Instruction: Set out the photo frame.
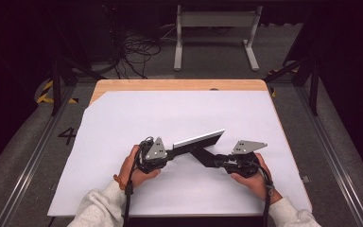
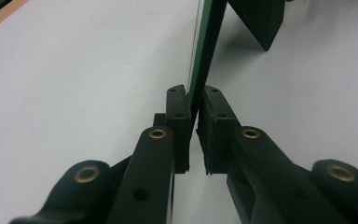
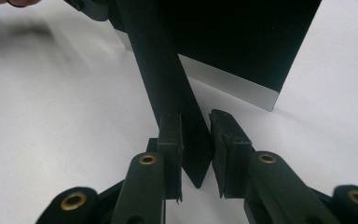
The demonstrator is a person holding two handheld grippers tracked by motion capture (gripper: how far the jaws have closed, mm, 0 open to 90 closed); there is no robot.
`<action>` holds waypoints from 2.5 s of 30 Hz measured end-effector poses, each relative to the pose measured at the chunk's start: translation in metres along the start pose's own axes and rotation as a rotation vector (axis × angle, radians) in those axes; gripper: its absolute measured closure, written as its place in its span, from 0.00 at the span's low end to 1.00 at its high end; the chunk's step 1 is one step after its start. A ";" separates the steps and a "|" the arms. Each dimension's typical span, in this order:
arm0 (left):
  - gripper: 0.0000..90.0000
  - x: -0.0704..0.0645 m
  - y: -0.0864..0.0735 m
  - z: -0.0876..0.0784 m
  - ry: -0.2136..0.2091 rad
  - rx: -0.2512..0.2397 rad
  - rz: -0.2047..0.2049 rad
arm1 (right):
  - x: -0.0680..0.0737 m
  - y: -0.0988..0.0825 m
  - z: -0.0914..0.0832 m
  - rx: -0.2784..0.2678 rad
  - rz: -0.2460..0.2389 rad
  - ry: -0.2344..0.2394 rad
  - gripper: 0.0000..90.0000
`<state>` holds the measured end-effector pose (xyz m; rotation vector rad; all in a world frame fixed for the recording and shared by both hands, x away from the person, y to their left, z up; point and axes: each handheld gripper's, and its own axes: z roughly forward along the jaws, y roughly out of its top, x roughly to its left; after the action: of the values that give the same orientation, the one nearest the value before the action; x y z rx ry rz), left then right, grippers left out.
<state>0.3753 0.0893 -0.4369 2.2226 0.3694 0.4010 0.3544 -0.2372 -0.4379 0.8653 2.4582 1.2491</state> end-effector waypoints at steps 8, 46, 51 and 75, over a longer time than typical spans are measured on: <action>0.93 -0.004 0.001 0.000 0.032 0.015 0.015 | -0.002 0.002 0.000 0.012 0.013 -0.003 0.84; 0.94 -0.016 0.005 0.000 0.016 0.018 0.027 | -0.011 0.042 0.005 -0.128 -0.026 -0.211 1.00; 0.92 -0.021 0.006 0.000 0.008 0.024 0.040 | -0.008 0.045 0.009 -0.136 -0.043 -0.205 1.00; 0.85 -0.036 0.016 0.005 -0.044 0.019 0.071 | -0.002 0.060 0.021 -0.132 -0.086 -0.164 1.00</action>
<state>0.3467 0.0619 -0.4332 2.2642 0.2724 0.3878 0.3897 -0.1975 -0.4030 0.7855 2.2340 1.2428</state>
